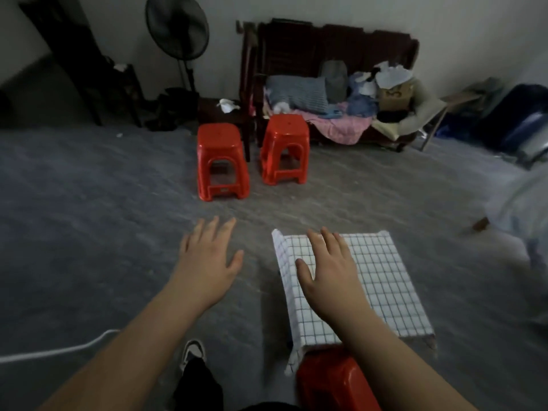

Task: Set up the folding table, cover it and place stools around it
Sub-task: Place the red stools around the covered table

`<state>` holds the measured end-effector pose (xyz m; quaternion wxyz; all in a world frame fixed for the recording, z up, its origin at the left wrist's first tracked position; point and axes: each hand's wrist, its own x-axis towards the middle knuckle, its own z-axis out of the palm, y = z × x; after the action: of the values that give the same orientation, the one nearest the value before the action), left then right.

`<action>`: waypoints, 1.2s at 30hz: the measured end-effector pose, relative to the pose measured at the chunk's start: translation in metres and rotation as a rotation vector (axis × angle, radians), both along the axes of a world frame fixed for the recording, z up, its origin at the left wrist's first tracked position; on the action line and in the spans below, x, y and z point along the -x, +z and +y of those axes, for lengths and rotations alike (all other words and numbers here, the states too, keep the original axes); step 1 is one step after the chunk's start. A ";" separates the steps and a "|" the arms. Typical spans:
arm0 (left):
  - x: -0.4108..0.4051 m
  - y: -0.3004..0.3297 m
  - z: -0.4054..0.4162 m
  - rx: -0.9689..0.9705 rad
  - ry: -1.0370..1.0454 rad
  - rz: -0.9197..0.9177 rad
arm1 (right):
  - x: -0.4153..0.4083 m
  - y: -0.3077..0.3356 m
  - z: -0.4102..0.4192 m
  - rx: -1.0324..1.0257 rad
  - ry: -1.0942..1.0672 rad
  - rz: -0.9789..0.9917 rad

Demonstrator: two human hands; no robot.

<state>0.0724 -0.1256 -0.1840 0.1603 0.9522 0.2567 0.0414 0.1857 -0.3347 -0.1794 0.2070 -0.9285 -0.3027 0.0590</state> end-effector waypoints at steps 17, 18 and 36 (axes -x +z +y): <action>-0.117 0.005 0.348 0.057 0.010 0.012 | -0.126 -0.001 0.363 -0.037 -0.004 0.026; -0.129 0.004 0.361 0.061 0.007 0.010 | -0.138 -0.004 0.374 -0.033 -0.011 0.029; -0.437 -0.062 0.618 0.128 0.036 0.134 | -0.462 -0.072 0.638 0.043 0.038 0.111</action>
<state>0.5090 0.4926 -0.2459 0.2024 0.9360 0.2859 -0.0360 0.6478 0.3033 -0.2512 0.2022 -0.9220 -0.3072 0.1209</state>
